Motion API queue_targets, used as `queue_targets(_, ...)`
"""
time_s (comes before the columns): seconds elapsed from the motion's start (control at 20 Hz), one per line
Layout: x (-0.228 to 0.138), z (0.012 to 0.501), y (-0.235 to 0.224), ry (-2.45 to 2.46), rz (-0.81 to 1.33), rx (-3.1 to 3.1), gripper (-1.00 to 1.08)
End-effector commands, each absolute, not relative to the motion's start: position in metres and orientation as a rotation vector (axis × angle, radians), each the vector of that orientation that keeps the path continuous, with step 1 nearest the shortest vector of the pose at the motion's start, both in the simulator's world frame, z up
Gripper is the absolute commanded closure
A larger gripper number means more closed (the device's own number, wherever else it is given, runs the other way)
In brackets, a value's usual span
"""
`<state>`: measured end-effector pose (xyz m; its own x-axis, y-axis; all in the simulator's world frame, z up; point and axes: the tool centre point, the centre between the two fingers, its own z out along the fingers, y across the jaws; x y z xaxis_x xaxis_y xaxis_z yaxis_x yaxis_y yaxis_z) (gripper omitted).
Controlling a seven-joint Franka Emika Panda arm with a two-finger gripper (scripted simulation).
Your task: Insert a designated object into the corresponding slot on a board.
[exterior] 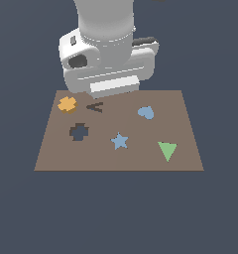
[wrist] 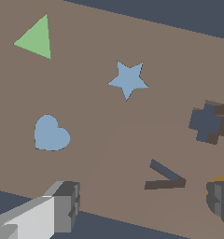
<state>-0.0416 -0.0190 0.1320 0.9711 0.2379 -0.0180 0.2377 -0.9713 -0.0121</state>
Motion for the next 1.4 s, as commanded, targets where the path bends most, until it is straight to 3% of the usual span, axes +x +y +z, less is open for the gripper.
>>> queue_targets(0.0,-0.049,0.124,-0.034,-0.440,0.028,-3.102,-0.92)
queue_targets(0.75,-0.074,0.072,-0.136,-0.853,0.009,-3.021,-0.92)
queue_targets(1.35,-0.073,0.052,-0.178,-1.010,0.001,-2.975,-0.92)
